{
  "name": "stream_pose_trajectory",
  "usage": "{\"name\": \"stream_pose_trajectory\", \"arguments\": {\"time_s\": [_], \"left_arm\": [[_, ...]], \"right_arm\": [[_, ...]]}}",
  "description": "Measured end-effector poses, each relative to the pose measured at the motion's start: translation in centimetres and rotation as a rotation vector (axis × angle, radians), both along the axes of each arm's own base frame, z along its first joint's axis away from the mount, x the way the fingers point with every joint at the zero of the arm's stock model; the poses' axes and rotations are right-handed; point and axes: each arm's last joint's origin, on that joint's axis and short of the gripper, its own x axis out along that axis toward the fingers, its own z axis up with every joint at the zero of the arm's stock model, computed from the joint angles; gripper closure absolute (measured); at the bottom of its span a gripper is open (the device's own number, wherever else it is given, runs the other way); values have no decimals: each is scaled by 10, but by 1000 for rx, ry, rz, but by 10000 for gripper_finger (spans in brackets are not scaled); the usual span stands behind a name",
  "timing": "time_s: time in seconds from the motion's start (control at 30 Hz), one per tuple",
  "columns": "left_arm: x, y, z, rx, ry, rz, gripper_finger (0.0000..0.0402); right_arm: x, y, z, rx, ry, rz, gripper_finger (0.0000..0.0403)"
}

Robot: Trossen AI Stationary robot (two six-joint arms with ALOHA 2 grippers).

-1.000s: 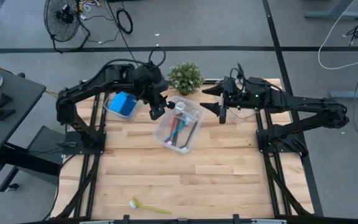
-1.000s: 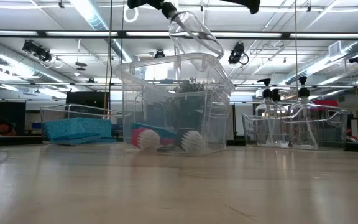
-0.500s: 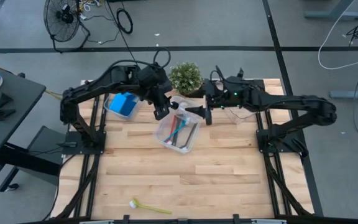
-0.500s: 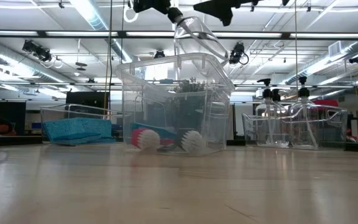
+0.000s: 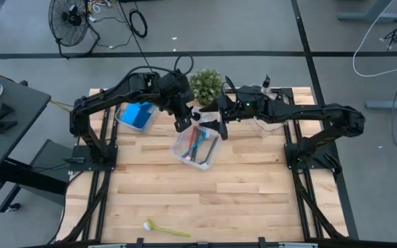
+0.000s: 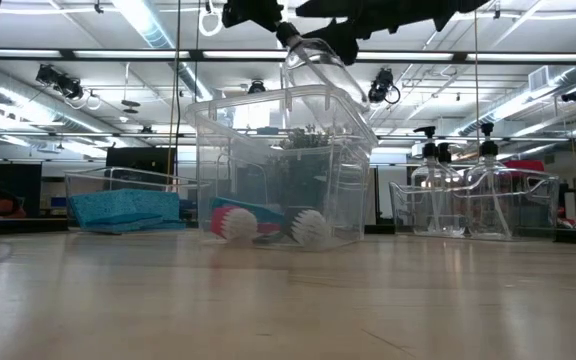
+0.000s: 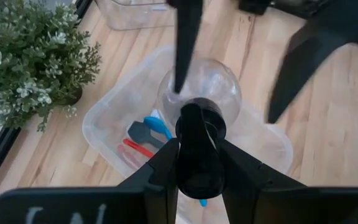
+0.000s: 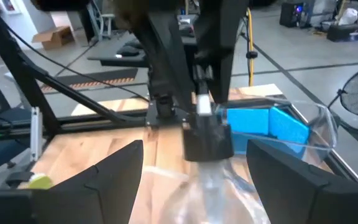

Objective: Pick & Place Kitchen Sink Supplies
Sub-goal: Put the black soap dispenser into the right transparent bin

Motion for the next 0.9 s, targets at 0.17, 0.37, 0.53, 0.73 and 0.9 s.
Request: {"name": "stream_pose_trajectory", "arguments": {"time_s": [0.17,0.37,0.53,0.73,0.9], "left_arm": [[6,1,-4,5,-3,-7,309],[9,1,-5,1,-7,-12,309],[10,2,-4,3,-19,-11,309],[10,2,-4,5,-27,-11,308],[10,2,-4,5,-27,-11,309]], "right_arm": [[7,-6,-8,-16,11,-9,114],[12,-10,-14,-28,12,-17,114],[16,-12,-18,-30,12,-21,114],[19,-15,-20,-34,-4,-28,119],[18,-16,-20,-32,-3,-32,140]]}}
